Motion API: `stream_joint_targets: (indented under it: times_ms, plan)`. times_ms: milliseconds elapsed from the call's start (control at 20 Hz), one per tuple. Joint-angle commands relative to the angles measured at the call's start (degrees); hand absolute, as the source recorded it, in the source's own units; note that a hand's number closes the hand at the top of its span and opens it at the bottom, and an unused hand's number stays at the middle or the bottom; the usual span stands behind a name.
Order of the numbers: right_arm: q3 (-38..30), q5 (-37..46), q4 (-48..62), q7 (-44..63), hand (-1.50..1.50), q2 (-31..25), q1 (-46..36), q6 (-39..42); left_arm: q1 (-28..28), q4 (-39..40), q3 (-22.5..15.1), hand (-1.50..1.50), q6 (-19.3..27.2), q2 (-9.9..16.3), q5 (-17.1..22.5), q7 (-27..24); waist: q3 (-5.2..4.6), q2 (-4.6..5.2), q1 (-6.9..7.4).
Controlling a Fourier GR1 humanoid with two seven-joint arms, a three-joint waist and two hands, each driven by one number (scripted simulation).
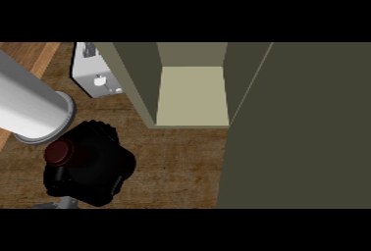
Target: Pick up the wine, place it into the cabinet and close the cabinet
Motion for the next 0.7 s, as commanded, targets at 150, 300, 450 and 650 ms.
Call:
stream_joint_targets:
  times_ms: [150,300,450,650]
  plan:
    - [3.2,-1.8,-4.3,-1.9,-1.50,2.4,4.2,0.5,-2.4,-11.5,-8.7,1.50,8.8,-5.7,-6.5,11.3,0.01,-0.03,-0.03]
    - [-2.1,-6.8,-4.6,-1.8,-1.50,0.2,4.4,2.0,-7.4,-7.5,-10.2,1.50,9.8,-9.3,-7.0,13.4,0.01,0.07,-0.33]
    - [-1.6,-5.3,-3.2,0.5,-1.50,0.6,0.6,0.5,-9.7,-9.0,-10.1,1.50,11.3,-10.5,-7.9,16.9,-0.03,0.08,-0.07]
    - [0.1,-3.9,-2.6,-0.7,-1.50,1.4,1.6,1.2,-17.9,-5.3,-15.1,1.50,21.0,-11.2,-9.1,20.1,-0.03,0.11,-0.37]
